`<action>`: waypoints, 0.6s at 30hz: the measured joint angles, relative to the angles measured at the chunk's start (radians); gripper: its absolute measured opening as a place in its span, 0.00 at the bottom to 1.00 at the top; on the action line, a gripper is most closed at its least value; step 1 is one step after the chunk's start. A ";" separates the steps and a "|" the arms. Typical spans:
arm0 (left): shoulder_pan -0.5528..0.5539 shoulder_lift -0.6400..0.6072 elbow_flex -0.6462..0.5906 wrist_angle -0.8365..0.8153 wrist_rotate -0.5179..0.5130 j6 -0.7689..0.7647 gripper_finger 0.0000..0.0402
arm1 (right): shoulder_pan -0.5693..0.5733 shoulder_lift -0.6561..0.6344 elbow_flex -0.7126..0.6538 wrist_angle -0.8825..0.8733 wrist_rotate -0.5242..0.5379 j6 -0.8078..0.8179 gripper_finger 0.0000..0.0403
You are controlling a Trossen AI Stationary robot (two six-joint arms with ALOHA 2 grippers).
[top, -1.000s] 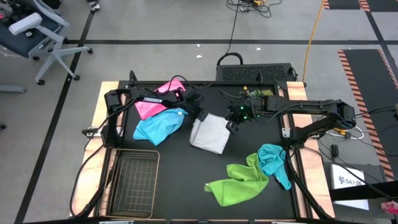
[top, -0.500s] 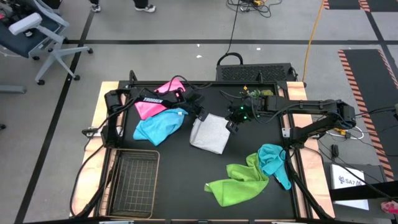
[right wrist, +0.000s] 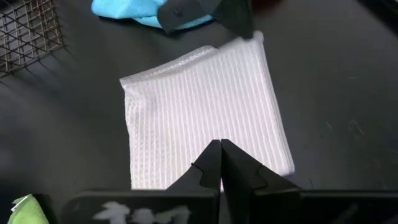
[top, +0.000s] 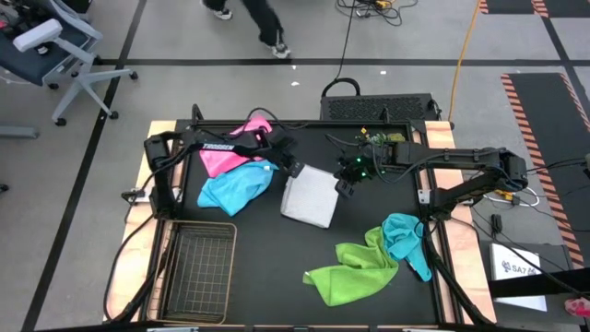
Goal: Fold microfiber towels
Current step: Fold the gray microfiber cloth
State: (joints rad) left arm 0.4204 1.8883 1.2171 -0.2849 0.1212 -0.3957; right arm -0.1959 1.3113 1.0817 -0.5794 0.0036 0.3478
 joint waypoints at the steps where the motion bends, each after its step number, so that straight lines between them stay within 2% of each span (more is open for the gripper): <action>1: -0.001 -0.013 0.000 -0.033 -0.018 0.004 0.00 | 0.000 0.000 0.000 -0.001 0.000 -0.001 0.00; 4: -0.002 -0.015 0.000 -0.080 -0.079 0.020 0.00 | 0.000 0.000 0.000 0.003 -0.001 -0.001 0.00; 9: 0.000 0.031 0.000 -0.052 -0.077 0.007 0.03 | 0.000 0.000 0.000 0.007 -0.004 -0.001 0.00; 18: -0.009 0.044 0.000 -0.078 -0.058 0.064 0.23 | 0.001 0.000 0.000 0.006 -0.007 -0.005 0.00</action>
State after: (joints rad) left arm 0.4117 1.9323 1.2167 -0.3630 0.0631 -0.3313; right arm -0.1952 1.3113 1.0817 -0.5732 -0.0032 0.3423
